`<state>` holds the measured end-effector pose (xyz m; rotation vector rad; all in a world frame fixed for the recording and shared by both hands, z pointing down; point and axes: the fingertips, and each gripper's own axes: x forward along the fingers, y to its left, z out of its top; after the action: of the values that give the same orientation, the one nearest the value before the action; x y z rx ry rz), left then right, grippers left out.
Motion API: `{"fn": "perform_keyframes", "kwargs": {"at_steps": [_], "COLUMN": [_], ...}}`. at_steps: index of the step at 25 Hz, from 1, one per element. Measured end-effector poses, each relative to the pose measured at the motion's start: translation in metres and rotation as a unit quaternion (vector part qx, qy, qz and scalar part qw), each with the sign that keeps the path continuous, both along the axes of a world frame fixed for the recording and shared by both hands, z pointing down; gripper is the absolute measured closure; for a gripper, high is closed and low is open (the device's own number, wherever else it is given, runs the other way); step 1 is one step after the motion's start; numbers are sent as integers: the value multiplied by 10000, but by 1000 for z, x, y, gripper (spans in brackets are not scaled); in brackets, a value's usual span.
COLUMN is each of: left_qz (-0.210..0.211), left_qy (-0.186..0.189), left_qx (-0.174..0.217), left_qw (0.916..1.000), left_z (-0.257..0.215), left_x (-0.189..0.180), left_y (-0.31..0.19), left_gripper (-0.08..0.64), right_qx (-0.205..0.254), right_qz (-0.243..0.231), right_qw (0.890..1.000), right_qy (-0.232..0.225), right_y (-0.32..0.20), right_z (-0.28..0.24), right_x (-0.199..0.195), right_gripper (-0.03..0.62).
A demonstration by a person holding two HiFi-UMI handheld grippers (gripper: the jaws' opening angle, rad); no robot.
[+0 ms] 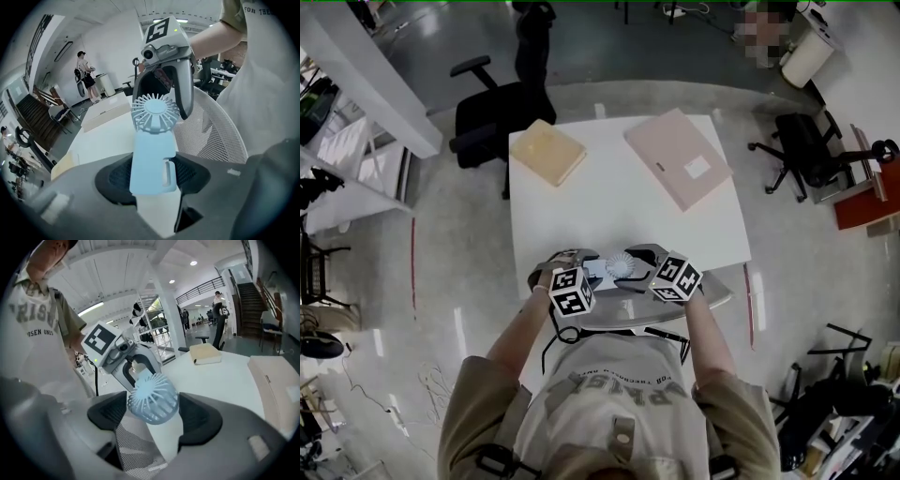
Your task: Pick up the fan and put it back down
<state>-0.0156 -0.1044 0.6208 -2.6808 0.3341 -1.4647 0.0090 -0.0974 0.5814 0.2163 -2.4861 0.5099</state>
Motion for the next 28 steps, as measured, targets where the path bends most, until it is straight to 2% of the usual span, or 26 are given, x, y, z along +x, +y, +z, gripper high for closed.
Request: {"fn": "perform_keyframes", "kwargs": {"at_steps": [12, 20, 24, 28], "left_qz": [141, 120, 112, 63], "left_qy": [-273, -552, -595, -591], "left_qx": [-94, 47, -125, -516], "left_qw": [9995, 9984, 9981, 9969], "left_z": [14, 28, 41, 61], "left_x": [-3, -4, -2, 0], "left_y": [-15, -35, -39, -36], "left_gripper": [331, 333, 333, 333], "right_qx": [325, 463, 378, 281], "right_qz": [-39, 16, -46, -119], "right_qw": [9981, 9959, 9950, 9933], "right_qy": [528, 783, 923, 1113], "right_y": [-13, -30, -37, -38], "right_z": [18, 32, 44, 57], "right_x": [-2, -1, 0, 2], "right_gripper": [267, 267, 267, 267]}}
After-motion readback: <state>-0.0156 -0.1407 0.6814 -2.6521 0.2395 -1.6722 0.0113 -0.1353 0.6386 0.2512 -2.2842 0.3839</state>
